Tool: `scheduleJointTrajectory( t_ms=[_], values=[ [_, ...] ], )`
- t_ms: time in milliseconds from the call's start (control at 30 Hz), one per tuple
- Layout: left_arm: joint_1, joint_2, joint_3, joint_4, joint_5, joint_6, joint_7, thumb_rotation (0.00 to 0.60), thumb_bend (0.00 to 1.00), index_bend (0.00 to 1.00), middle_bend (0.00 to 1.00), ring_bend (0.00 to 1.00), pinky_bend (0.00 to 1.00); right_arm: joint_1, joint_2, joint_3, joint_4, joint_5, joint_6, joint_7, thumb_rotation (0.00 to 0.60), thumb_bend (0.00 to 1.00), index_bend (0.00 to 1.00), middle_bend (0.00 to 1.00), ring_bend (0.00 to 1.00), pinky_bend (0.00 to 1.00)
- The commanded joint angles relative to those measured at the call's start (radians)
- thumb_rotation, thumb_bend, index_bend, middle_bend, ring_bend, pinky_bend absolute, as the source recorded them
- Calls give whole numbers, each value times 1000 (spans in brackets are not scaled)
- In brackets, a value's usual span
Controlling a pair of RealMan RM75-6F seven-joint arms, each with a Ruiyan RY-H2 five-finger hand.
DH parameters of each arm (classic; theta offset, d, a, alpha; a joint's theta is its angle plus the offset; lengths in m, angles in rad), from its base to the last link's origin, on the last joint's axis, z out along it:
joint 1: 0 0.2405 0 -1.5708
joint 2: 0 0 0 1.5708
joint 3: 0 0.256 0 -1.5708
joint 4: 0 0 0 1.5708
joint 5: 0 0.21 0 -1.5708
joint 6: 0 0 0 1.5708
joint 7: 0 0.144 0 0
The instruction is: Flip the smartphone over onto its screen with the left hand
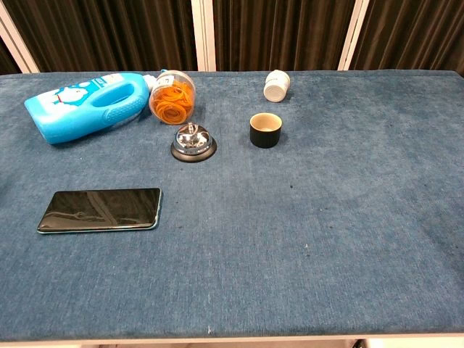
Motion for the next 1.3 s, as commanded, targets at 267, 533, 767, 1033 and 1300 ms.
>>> scheduleJointTrajectory(
  t_ms=[267,533,767,1033,1300],
  values=[
    [-48,-27,1,-31,74,-26,46,600,75,164,141,64,0,-21,10,1,20,1,36,37,600,175,0,0,0,0],
    [-181,-88,-13,-119,115,-199,158,600,86,213,152,78,0,-42,25,0,39,-6,71,74,600,174,0,0,0,0],
    [-270,-207,-22,-156,13,-369,272,600,94,240,152,70,0,-47,21,-2,56,-2,69,100,600,174,0,0,0,0],
    [-287,-352,-26,-109,-130,-391,448,600,101,277,151,36,0,-43,18,-3,66,-2,59,107,600,174,0,0,0,0],
    [-291,-440,-36,-58,-235,-371,528,600,150,285,132,0,0,-40,13,-4,75,8,43,115,600,174,0,0,0,0]
  ],
)
